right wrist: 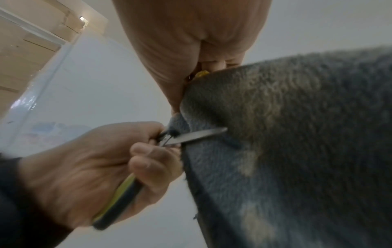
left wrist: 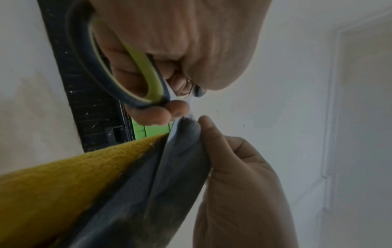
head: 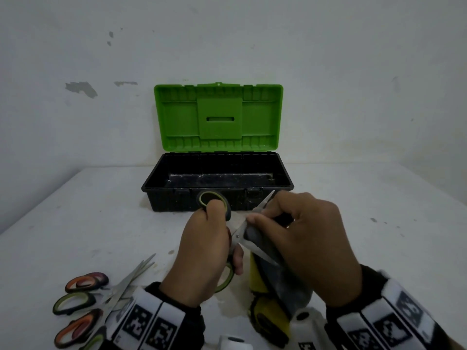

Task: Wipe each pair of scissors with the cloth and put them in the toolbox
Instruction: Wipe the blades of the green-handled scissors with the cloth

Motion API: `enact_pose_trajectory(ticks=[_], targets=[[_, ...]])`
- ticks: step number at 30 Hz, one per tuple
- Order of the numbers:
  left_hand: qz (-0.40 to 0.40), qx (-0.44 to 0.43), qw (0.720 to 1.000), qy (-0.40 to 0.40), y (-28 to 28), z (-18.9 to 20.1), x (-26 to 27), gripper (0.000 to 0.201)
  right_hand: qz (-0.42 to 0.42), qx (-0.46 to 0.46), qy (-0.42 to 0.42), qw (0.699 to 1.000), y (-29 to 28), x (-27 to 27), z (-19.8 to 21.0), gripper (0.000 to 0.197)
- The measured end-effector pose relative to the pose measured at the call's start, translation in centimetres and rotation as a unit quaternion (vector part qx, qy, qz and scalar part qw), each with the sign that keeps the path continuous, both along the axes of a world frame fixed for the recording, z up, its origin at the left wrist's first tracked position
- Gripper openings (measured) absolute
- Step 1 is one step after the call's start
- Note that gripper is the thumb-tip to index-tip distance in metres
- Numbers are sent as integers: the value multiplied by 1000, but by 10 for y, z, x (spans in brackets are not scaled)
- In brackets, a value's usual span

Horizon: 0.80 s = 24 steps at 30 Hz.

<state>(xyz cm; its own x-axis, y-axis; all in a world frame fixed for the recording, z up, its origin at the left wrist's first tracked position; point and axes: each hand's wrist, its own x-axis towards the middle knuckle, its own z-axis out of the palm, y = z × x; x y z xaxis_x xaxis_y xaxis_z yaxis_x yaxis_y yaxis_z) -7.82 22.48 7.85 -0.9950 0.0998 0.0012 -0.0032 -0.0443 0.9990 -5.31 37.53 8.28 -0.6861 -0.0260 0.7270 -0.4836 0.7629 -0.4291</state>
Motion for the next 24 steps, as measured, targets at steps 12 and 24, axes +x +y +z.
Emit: enact_pose_trajectory(ticks=[12, 24], targets=[[-47, 74, 991, -104, -5, -2, -6, 19, 42, -118, -91, 988, 0, 0, -9, 9], [-167, 200, 949, -180, -15, -3, -1, 24, 42, -121, -172, 977, -4, 6, -8, 14]])
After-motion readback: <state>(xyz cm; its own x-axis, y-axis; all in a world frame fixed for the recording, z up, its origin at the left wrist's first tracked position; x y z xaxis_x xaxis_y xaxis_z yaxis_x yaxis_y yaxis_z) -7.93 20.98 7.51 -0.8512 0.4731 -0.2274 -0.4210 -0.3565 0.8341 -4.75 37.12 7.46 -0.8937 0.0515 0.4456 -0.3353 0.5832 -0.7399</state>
